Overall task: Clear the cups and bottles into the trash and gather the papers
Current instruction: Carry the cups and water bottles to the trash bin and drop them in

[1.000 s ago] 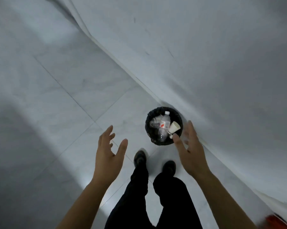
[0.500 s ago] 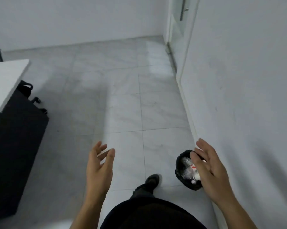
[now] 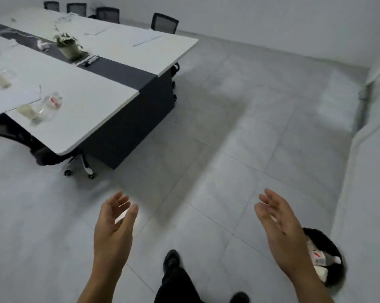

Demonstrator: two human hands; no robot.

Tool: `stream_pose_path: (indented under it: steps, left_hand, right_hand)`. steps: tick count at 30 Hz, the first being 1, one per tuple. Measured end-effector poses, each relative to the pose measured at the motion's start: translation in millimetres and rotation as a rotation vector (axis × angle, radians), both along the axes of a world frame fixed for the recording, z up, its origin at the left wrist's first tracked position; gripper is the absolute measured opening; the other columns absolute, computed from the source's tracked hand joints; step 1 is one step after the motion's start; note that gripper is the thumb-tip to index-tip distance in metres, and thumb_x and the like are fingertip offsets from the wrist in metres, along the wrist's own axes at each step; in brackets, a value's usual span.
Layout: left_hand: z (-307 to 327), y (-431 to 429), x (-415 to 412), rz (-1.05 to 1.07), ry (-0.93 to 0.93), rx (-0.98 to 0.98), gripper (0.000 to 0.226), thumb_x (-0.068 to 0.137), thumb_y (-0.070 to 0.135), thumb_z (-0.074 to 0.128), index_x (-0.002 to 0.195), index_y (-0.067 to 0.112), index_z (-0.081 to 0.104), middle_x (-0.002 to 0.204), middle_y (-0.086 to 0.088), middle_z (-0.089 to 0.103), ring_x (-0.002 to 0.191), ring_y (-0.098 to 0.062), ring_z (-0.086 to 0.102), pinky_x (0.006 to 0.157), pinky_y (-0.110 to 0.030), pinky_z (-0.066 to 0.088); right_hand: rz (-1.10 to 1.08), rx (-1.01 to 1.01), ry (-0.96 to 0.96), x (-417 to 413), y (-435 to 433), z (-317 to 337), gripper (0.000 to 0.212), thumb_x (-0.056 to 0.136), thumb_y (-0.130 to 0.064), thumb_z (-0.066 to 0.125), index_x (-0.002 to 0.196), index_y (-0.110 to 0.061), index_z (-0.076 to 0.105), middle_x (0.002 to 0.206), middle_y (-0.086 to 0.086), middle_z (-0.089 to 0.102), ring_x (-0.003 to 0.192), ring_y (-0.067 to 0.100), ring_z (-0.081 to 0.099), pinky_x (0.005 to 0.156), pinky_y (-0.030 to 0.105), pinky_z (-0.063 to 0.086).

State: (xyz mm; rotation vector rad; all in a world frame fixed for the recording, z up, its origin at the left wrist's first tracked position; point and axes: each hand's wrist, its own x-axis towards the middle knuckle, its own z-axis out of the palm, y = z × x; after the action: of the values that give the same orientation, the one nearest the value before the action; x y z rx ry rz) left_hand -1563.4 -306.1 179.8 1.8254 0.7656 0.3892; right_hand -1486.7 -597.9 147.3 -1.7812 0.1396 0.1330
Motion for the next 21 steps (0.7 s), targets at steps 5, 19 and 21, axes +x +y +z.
stream_pose_path:
  steps: [5, 19, 21]
  left_hand:
    - [-16.4, 93.4, -49.2, 0.12, -0.033, -0.054, 0.042, 0.094, 0.02, 0.062, 0.134, 0.026, 0.05, 0.123, 0.009, 0.062, 0.114, -0.004, 0.059, 0.087, -0.024, 0.046]
    - [-9.8, 390.1, -80.6, 0.298, -0.061, -0.108, 0.04, 0.093, 0.016, 0.064, 0.129, 0.03, 0.052, 0.118, 0.008, 0.064, 0.113, -0.006, 0.061, 0.085, -0.019, 0.045]
    - [-17.4, 423.5, -65.3, 0.315, -0.053, -0.12, 0.04, 0.093, 0.015, 0.065, 0.128, 0.031, 0.053, 0.119, 0.007, 0.064, 0.114, -0.006, 0.06, 0.084, -0.018, 0.045]
  right_hand:
    - [0.141, -0.035, -0.036, 0.1, 116.8, -3.8, 0.041, 0.093, -0.032, 0.063, 0.132, -0.034, 0.053, 0.124, -0.021, 0.061, 0.11, -0.011, 0.057, 0.079, 0.006, 0.042]
    - [0.511, -0.041, -0.02, 5.9, 482.9, 9.6, 0.05, 0.088, -0.037, 0.067, 0.135, -0.036, 0.051, 0.126, -0.021, 0.06, 0.119, -0.006, 0.055, 0.089, 0.016, 0.046]
    - [0.526, -0.029, -0.017, 24.5, 519.0, 2.8, 0.049, 0.089, -0.034, 0.067, 0.135, -0.036, 0.051, 0.126, -0.021, 0.06, 0.119, -0.006, 0.054, 0.09, 0.018, 0.046]
